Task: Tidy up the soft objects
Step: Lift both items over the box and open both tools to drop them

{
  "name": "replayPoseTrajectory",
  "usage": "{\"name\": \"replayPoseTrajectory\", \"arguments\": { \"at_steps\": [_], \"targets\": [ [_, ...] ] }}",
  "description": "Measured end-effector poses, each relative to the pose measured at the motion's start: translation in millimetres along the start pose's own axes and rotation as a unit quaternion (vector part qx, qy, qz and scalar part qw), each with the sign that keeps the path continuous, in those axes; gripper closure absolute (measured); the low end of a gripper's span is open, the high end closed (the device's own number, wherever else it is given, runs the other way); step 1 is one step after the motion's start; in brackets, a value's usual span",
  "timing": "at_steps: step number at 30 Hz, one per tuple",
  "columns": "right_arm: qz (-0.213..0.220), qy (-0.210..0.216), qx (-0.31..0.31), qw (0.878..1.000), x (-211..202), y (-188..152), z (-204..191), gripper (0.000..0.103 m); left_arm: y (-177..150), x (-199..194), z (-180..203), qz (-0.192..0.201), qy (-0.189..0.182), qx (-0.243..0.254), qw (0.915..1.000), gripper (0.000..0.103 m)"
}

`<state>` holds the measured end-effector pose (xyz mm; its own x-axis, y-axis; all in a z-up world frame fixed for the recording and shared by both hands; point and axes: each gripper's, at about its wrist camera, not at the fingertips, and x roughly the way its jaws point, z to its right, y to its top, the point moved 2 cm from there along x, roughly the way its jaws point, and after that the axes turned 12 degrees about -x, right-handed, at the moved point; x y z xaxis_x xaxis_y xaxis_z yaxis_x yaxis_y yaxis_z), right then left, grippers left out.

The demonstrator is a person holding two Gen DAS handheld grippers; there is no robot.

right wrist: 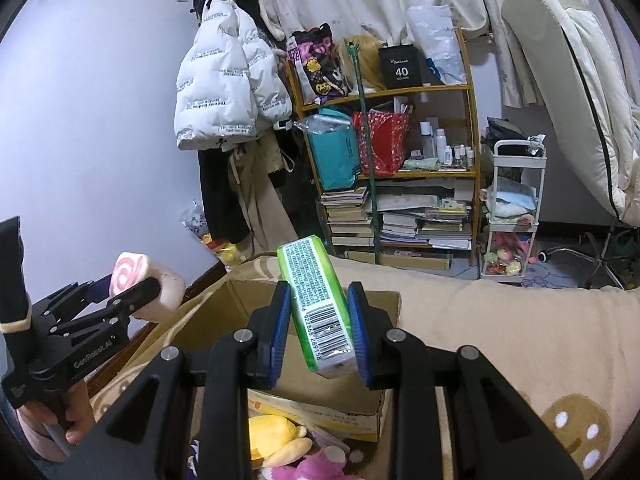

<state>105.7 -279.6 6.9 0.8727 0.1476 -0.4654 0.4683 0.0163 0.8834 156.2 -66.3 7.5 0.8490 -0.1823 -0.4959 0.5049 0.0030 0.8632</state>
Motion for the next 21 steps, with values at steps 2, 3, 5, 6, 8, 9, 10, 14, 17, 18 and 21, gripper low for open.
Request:
{"name": "replayPoseTrajectory", "arguments": {
  "at_steps": [2,3,5,6,8,9,10,14,17,18,21],
  "targets": [
    [-0.003,0.004,0.001,1.0,8,-5,1,0.073,-5,8,1,-0.008,0.0,-0.001,1.0,0.056],
    [-0.006,0.007,0.002,1.0,13,-8,1,0.073,-10,13,0,-0.013,0.0,-0.001,0.9999,0.056],
    [-0.009,0.011,0.002,1.0,20,-12,1,0.073,-15,21,1,-0.022,-0.001,0.001,0.9998,0.056],
    [-0.012,0.014,0.0,1.0,24,-14,0,0.073,-19,25,1,-0.027,-0.001,0.002,0.9996,0.056],
    [-0.015,0.017,-0.004,1.0,29,-18,0,0.073,-24,32,3,-0.034,-0.001,0.004,0.9994,0.055],
    [-0.016,0.018,-0.006,1.0,32,-19,1,0.073,-27,36,5,-0.037,-0.002,0.006,0.9993,0.055],
    [-0.018,0.019,-0.007,1.0,34,-20,1,0.073,-29,39,7,-0.041,-0.003,0.007,0.9991,0.055],
    [-0.03,0.026,0.007,0.999,44,-28,7,0.073,-38,45,12,-0.044,-0.003,0.022,0.9988,0.052],
    [-0.039,0.034,0.027,0.998,48,-36,12,0.073,-44,50,16,-0.051,0.001,0.032,0.9982,0.05],
    [-0.043,0.032,0.026,0.998,50,-38,12,0.073,-46,51,16,-0.053,0.002,0.034,0.998,0.049],
    [-0.052,0.03,0.019,0.998,53,-41,11,0.072,-49,54,14,-0.058,0.01,0.034,0.9977,0.045]
  ]
}}
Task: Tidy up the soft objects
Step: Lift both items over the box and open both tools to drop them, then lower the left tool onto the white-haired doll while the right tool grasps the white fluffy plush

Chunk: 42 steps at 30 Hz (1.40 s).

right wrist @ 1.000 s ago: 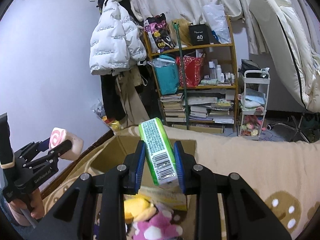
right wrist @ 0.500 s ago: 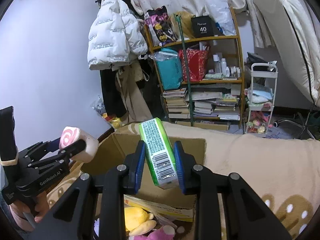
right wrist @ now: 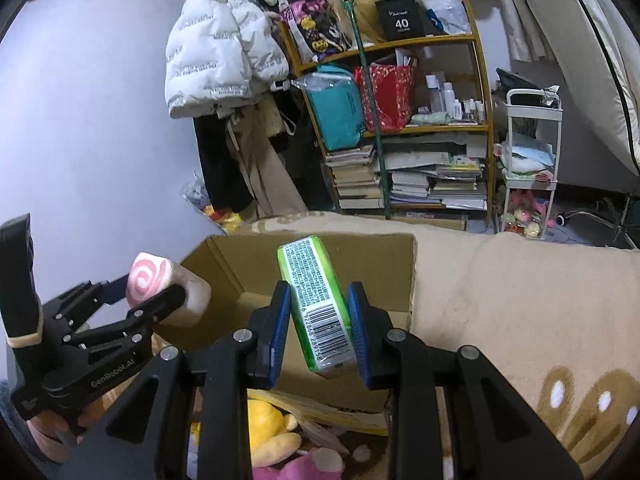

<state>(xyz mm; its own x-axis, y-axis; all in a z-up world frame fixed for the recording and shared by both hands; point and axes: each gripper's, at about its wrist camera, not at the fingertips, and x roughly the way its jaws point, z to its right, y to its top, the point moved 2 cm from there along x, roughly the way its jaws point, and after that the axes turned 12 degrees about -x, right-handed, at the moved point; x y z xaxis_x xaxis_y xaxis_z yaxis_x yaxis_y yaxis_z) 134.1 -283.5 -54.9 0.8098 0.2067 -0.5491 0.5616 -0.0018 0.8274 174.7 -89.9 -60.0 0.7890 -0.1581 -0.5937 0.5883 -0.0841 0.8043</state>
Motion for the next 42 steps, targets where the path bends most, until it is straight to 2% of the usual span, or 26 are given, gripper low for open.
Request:
{"name": "replayPoseTrajectory", "arguments": {
  "at_steps": [8,13,15,17,21,23,26,28,34,42],
  "targets": [
    [-0.017,-0.007,-0.007,1.0,1,-4,-3,0.07,-6,0,2,-0.009,0.01,0.019,0.9997,0.038],
    [-0.015,-0.008,-0.011,1.0,-7,-3,-4,0.069,-6,-10,1,-0.004,0.011,0.019,0.9997,0.028],
    [-0.012,-0.009,-0.01,1.0,-12,-3,-5,0.068,-4,-16,-1,0.004,0.013,0.018,0.9997,0.019],
    [-0.007,-0.01,-0.01,1.0,-18,-4,-7,0.061,-3,-20,-3,0.01,0.013,0.015,0.9998,0.017],
    [-0.001,-0.017,-0.009,1.0,-31,-4,-11,0.058,-5,-31,-10,0.008,0.022,0.006,0.9997,0.009],
    [0.004,-0.022,-0.007,1.0,-38,-5,-12,0.047,-6,-37,-14,0.007,0.023,0.001,0.9997,0.008],
    [0.011,-0.025,-0.003,1.0,-50,-5,-13,0.043,-7,-48,-19,0.008,0.027,-0.005,0.9996,0.007],
    [0.013,-0.033,-0.002,0.999,-58,-6,-15,0.032,-10,-57,-23,0.005,0.028,-0.009,0.9995,0.006],
    [0.004,-0.051,-0.005,0.999,-79,-14,-20,0.011,-19,-81,-31,-0.014,0.029,-0.013,0.9994,0.006],
    [-0.022,-0.058,-0.02,0.998,-103,-32,-35,0.006,-32,-108,-39,-0.042,0.034,-0.029,0.9981,0.006]
  ]
}}
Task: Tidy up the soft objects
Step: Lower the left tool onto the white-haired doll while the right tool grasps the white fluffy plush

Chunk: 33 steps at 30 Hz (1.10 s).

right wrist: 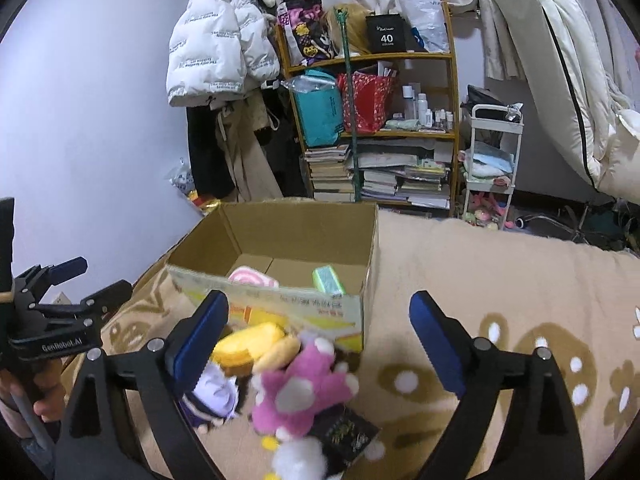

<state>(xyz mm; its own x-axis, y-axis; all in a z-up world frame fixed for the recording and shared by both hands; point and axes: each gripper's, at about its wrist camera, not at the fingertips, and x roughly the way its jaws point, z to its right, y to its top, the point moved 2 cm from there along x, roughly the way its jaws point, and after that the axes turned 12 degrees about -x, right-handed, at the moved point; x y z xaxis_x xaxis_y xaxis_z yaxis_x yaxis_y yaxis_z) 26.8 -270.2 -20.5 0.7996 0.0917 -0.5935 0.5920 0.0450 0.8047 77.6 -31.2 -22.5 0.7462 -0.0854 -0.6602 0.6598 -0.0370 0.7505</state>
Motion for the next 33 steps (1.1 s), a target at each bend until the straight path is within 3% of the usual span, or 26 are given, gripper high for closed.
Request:
{"name": "replayPoseTrajectory", "arguments": {
  "at_steps": [14,22,33],
  "targets": [
    [-0.095,-0.001,-0.016,0.995,-16,-32,-25,0.005,-24,-22,-7,-0.036,0.005,0.016,0.9992,0.006],
    [-0.162,0.003,0.013,0.987,4,-48,-20,0.005,-32,-4,-2,-0.062,0.002,0.022,0.9978,0.006],
    [-0.216,0.027,0.043,0.975,31,-64,-17,0.005,-44,25,14,-0.111,-0.015,0.037,0.993,0.006]
  ]
}}
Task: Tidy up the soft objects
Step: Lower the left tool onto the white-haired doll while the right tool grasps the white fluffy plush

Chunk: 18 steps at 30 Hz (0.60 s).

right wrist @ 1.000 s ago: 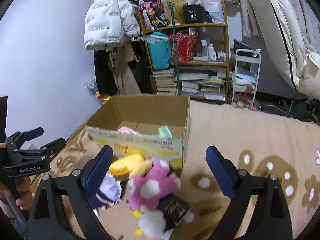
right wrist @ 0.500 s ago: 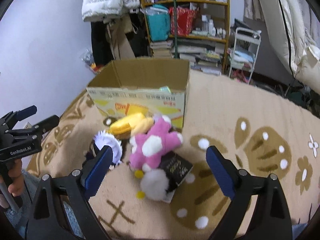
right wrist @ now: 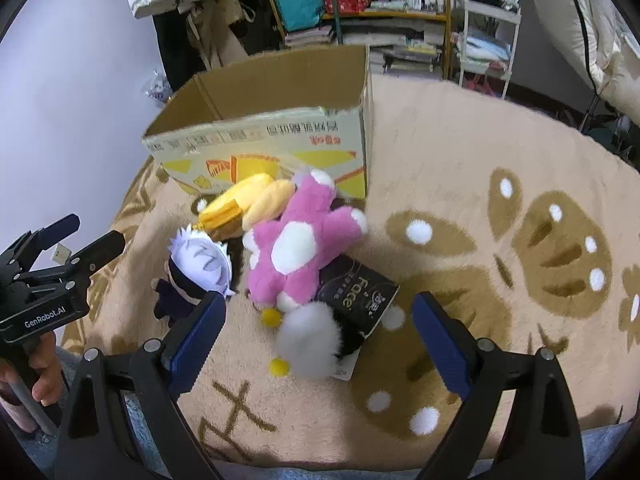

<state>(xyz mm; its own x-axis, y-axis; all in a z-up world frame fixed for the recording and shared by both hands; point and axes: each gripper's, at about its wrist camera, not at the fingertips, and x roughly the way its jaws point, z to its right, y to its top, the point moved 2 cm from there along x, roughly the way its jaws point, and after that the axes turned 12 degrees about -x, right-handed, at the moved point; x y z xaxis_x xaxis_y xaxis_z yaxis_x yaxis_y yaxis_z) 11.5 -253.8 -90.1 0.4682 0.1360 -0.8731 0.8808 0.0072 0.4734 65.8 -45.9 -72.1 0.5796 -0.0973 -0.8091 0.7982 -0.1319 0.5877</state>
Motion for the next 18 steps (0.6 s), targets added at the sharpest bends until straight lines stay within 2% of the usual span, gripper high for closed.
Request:
{"name": "replayPoseTrajectory", "arguments": {
  "at_steps": [6,8,10,16,18],
  "targets": [
    [-0.047,0.008,0.018,0.999,22,-6,8,0.007,-4,17,10,-0.022,0.003,0.015,0.9996,0.006],
    [-0.062,0.013,0.027,0.998,29,-9,11,0.019,-6,24,15,-0.031,0.005,0.024,0.9992,0.006],
    [-0.075,0.014,0.039,0.996,35,-12,14,0.024,-7,29,19,-0.037,0.006,0.031,0.9988,0.006],
    [-0.101,0.036,0.043,0.993,50,-16,12,0.026,-17,51,31,-0.075,-0.001,0.041,0.9963,0.006],
    [-0.103,0.041,0.04,0.993,53,-16,9,0.039,-21,59,36,-0.082,0.006,0.053,0.9952,0.006]
  ]
}}
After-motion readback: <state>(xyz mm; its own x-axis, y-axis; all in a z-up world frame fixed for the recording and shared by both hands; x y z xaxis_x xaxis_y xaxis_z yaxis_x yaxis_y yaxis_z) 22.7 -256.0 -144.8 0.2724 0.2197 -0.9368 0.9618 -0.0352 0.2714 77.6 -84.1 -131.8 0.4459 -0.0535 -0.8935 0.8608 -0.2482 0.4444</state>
